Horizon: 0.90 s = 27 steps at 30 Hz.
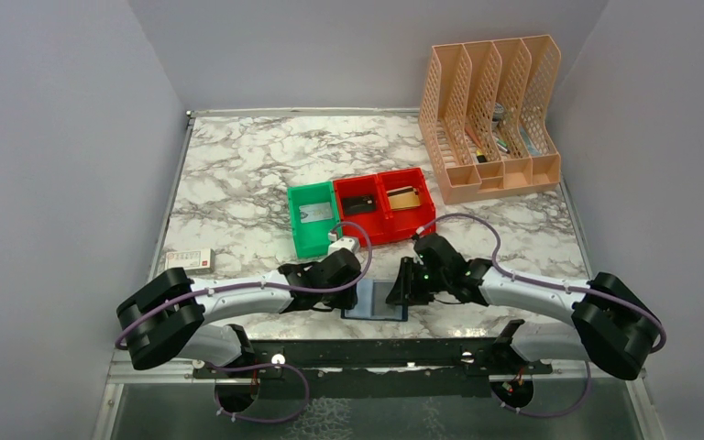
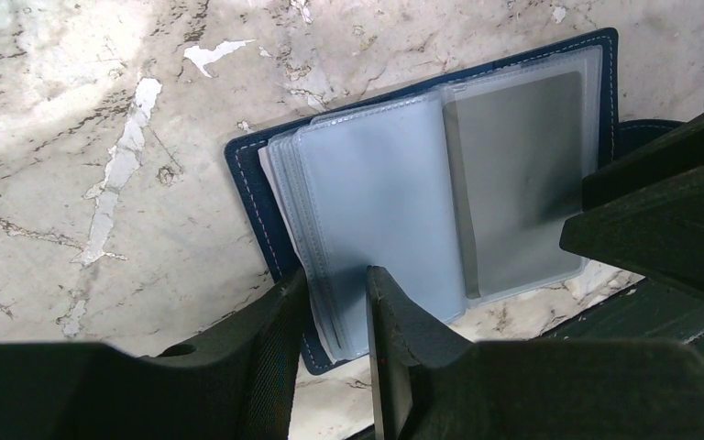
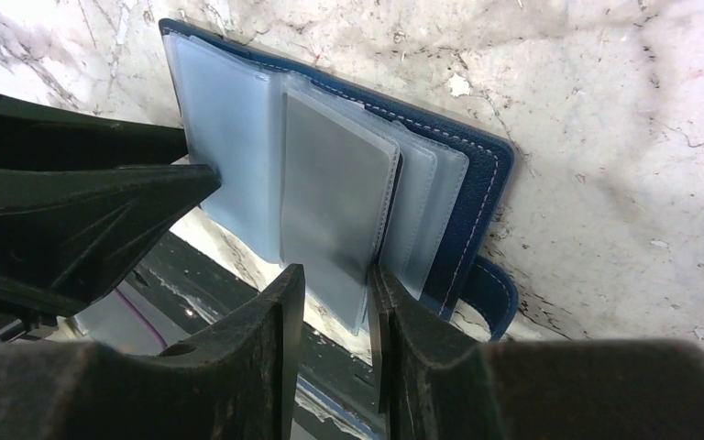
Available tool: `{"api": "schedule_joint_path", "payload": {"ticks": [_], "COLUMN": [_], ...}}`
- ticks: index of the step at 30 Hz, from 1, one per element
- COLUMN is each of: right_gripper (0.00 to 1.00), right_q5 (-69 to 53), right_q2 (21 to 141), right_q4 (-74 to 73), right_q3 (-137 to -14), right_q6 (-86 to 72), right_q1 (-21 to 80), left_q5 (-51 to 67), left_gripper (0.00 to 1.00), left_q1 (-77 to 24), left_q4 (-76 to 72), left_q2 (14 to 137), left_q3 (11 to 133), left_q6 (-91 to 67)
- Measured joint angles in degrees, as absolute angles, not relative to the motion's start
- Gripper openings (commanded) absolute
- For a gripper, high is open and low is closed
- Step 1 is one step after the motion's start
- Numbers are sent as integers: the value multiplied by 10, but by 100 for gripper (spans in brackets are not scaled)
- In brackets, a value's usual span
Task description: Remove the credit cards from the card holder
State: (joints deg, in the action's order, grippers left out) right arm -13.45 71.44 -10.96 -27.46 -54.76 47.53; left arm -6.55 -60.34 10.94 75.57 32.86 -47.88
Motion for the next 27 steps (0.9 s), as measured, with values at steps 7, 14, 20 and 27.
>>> {"api": "schedule_joint_path", "payload": {"ticks": [7, 14, 20, 27], "right_gripper": [31, 30, 29, 30], "right_q5": [-136, -145, -158, -190], "right_q2": [704, 693, 687, 712], "right_q4": [-110, -118, -118, -98], "right_q3": [-276, -289, -299, -316], "right_q6": [-545, -525, -507, -493], "right_q1": [475, 475, 475, 475], "left_q5": [-65, -64, -53, -52], "left_gripper": [31, 31, 30, 30], "left_q1": [-603, -602, -601, -601], "left_q4": [109, 108, 90, 90], "left_q2": [757, 758, 768, 768], "left_q3": [329, 329, 331, 331], "left_q6": [-479, -479, -479, -479]}}
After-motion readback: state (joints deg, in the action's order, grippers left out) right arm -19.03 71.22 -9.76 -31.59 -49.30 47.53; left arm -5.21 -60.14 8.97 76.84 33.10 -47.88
